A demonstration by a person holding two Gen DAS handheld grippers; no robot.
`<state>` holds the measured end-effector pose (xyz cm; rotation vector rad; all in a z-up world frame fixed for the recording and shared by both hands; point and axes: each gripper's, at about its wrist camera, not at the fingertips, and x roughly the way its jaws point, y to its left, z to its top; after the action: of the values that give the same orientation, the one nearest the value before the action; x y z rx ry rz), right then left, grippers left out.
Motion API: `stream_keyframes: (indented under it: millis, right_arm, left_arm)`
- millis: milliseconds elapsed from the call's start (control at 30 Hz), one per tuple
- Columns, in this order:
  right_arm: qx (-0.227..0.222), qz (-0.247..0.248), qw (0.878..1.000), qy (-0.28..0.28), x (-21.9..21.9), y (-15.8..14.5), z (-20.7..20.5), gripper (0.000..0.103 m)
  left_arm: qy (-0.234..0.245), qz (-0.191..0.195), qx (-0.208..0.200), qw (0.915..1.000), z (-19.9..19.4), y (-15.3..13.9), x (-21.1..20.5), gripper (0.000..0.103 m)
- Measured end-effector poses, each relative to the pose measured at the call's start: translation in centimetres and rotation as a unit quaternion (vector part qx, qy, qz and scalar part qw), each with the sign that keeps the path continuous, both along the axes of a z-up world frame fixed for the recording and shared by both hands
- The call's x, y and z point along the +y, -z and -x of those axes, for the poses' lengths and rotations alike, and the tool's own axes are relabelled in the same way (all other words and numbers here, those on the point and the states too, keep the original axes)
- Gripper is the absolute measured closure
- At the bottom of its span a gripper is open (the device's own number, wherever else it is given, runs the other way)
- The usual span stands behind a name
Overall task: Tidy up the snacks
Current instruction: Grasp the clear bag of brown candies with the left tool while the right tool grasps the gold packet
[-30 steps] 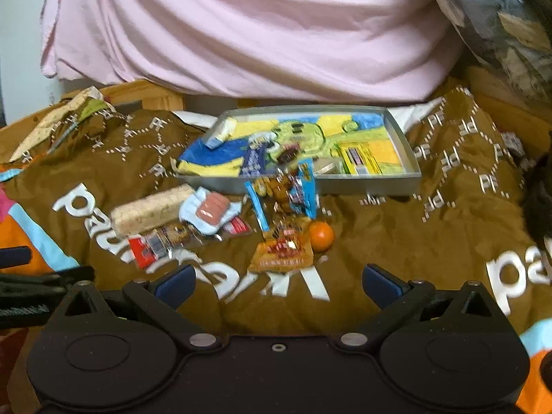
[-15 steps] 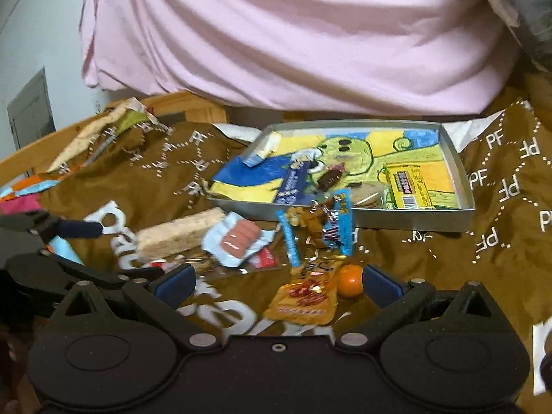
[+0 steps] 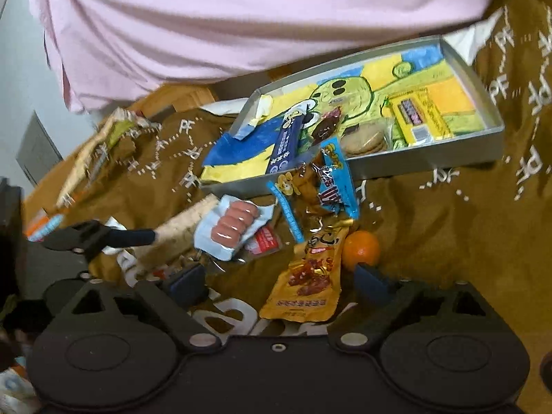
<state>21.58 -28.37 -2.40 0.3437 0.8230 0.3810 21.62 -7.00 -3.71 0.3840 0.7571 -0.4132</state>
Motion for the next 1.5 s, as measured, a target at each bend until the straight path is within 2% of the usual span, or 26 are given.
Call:
stream_keyframes:
  millis: [100, 200, 333, 467, 600, 767, 833, 900, 967, 1100, 1333, 1467, 1500]
  right_arm:
    - [0.006, -0.001, 1.000, 0.000, -0.3, 0.2, -0.4, 0.023]
    - [0.011, 0.008, 1.000, -0.010, 0.0, 0.8, -0.6, 0.030]
    - [0.012, 0.031, 0.999, -0.023, 0.9, 1.6, -1.2, 0.033]
    - [0.005, 0.047, 0.999, -0.024, 1.4, 2.1, -1.9, 0.039]
    - [0.003, 0.039, 0.999, -0.017, 1.3, 2.6, -2.6, 0.044]
    - [-0.006, 0.063, 0.998, -0.026, 2.1, 2.7, -2.4, 0.047]
    - [-0.003, 0.070, 0.997, -0.028, 2.3, 2.7, -2.4, 0.054]
    - [-0.001, 0.074, 0.997, -0.028, 2.4, 2.6, -2.4, 0.062]
    - [-0.001, 0.075, 0.997, -0.030, 2.5, 2.6, -2.3, 0.062]
    - [-0.004, 0.072, 0.997, -0.029, 2.5, 3.1, -2.5, 0.060]
    - [-0.011, 0.081, 0.996, -0.028, 3.1, 3.4, -2.7, 0.058]
    - [-0.012, 0.086, 0.996, -0.032, 3.3, 3.2, -2.5, 0.068]
    - [-0.011, 0.091, 0.995, -0.035, 3.4, 3.1, -2.4, 0.076]
  left_arm:
    - [0.019, 0.001, 0.029, 0.9994, -1.6, 0.4, 0.0, 0.010]
    - [0.021, 0.008, 0.054, 0.9983, -2.8, 0.8, 0.4, 0.011]
    - [0.011, 0.030, 0.076, 0.9966, -3.7, 1.0, 0.9, 0.015]
    - [-0.002, 0.019, 0.083, 0.9963, -4.0, 1.5, 0.9, 0.021]
    - [-0.018, 0.008, 0.085, 0.9962, -4.2, 1.5, 0.3, 0.022]
    - [-0.045, 0.017, 0.117, 0.9919, -4.9, 1.9, 0.2, 0.027]
    - [-0.042, 0.018, 0.123, 0.9913, -4.9, 1.8, 0.3, 0.032]
    - [-0.041, 0.017, 0.130, 0.9906, -4.9, 1.5, 0.5, 0.042]
    - [-0.043, 0.027, 0.139, 0.9890, -5.0, 1.3, 0.9, 0.047]
    - [-0.053, 0.038, 0.145, 0.9873, -5.3, 1.4, 1.0, 0.048]
    - [-0.048, 0.014, 0.139, 0.9890, -5.8, 1.9, -0.1, 0.042]
    - [-0.054, 0.005, 0.142, 0.9884, -5.8, 1.8, -0.4, 0.046]
    - [-0.060, 0.005, 0.145, 0.9877, -5.8, 1.7, -0.5, 0.048]
